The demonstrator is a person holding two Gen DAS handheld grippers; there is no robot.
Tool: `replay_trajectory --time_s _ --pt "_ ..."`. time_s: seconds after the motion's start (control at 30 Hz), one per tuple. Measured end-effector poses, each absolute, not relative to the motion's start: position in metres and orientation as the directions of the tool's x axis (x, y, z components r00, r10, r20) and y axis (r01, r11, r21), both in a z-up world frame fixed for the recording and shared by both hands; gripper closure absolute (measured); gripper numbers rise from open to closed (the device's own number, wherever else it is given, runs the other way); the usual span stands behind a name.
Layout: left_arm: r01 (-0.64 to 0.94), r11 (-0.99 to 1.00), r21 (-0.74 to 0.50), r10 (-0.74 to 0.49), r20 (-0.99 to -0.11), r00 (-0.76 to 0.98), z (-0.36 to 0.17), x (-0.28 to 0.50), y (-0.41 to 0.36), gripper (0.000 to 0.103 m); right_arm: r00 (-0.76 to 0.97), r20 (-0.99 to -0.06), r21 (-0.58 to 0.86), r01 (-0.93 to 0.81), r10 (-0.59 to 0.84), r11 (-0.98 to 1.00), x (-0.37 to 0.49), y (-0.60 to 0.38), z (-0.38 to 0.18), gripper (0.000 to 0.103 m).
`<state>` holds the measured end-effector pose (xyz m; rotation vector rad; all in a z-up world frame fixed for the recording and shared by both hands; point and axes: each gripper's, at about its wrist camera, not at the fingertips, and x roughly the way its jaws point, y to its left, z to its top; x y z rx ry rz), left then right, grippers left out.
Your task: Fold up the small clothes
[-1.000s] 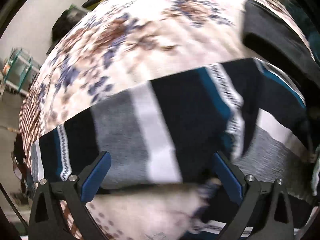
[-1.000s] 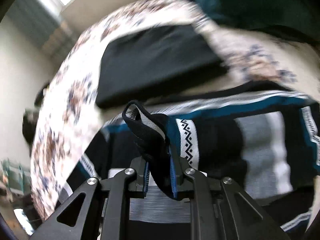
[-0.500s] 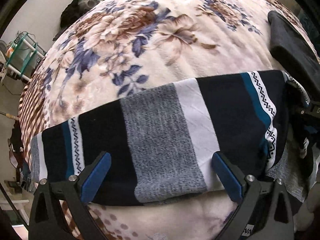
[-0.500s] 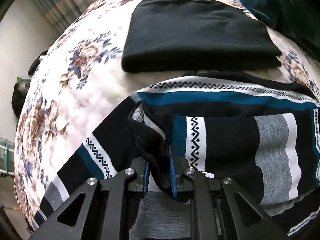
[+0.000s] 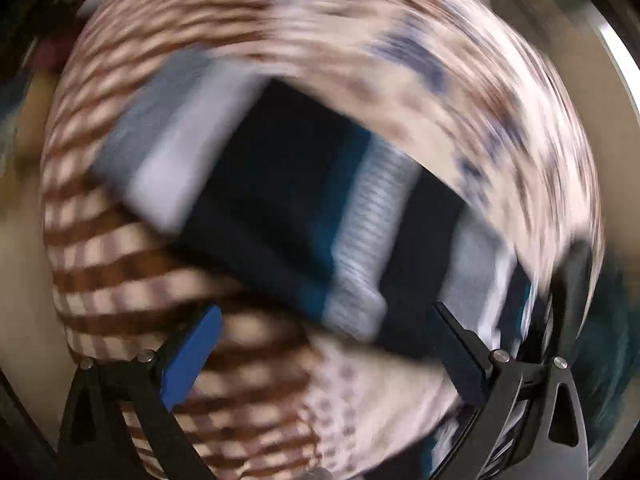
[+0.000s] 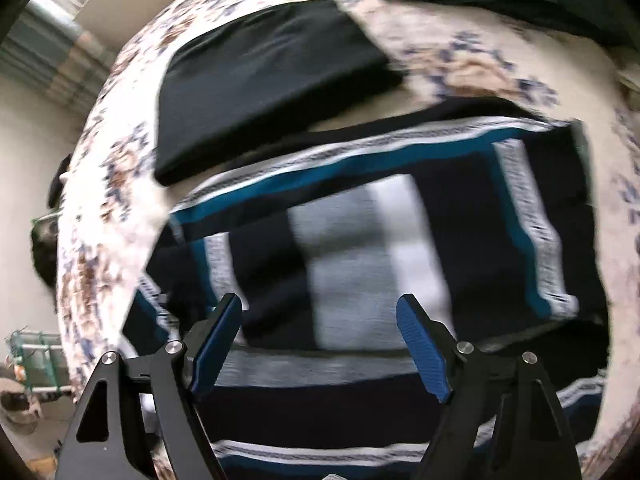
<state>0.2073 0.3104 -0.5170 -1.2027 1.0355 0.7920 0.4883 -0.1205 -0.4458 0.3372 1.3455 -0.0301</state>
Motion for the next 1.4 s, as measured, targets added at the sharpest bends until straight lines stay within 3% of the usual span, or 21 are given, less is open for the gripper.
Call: replay_trajectory --time_s 0.23,0.37,0.43,0.53,0.67,0.8,0.87,1.0,1.2,1.4 --pt "-0.881 -0.182 -0.436 0.021 -0.898 0.440 -0.552 0.164 0.356 0.000 0.195 -0.975 0.150 0.242 0.103 0.959 0.484 -0.129 -0.453 0.021" --pt "-0.905 -0.119 -0.407 0.098 -0.912 0.398 -0.536 0.175 0.369 0.005 0.188 -0.961 0.232 0.154 0.202 0.960 0.497 -0.081 -0.458 0.022" --pt "-0.924 -0.055 -0.379 0.141 -0.919 0.368 -0.527 0.182 0.377 0.006 0.189 -0.951 0.274 0.141 0.246 0.951 0.508 -0.058 -0.466 0.037" --pt "-0.932 -0.020 -0.363 0.142 -0.924 0.356 -0.529 0.187 0.381 0.006 0.167 -0.946 0.298 0.113 0.278 0.948 0.527 -0.028 -0.485 0.045" --pt "-0.938 0.026 -0.345 0.131 -0.929 0.345 -0.535 0.191 0.382 0.006 0.076 -0.923 0.379 0.028 0.376 0.925 0.534 0.016 -0.508 0.045" --pt "-0.939 0.034 -0.342 0.128 -0.930 0.344 -0.539 0.195 0.384 0.006 -0.044 -0.891 0.454 -0.125 0.453 0.882 0.504 0.053 -0.498 0.045" --pt "-0.940 0.026 -0.342 0.130 -0.931 0.342 -0.541 0.193 0.386 0.006 -0.060 -0.877 0.480 -0.122 0.476 0.869 0.491 0.052 -0.492 0.045" --pt "-0.931 -0.014 -0.365 0.146 -0.922 0.359 -0.541 0.185 0.388 0.006 0.013 -0.918 0.393 -0.088 0.395 0.915 0.484 0.029 -0.479 0.045" --pt "-0.912 -0.093 -0.400 0.131 -0.913 0.387 -0.542 0.165 0.392 0.032 0.155 -0.960 0.236 0.006 0.232 0.972 0.487 -0.026 -0.465 0.045" --pt "-0.871 -0.125 -0.475 0.143 -0.877 0.458 -0.545 0.133 0.384 0.032 0.158 -0.960 0.247 0.099 0.230 0.964 0.489 -0.061 -0.468 0.045"
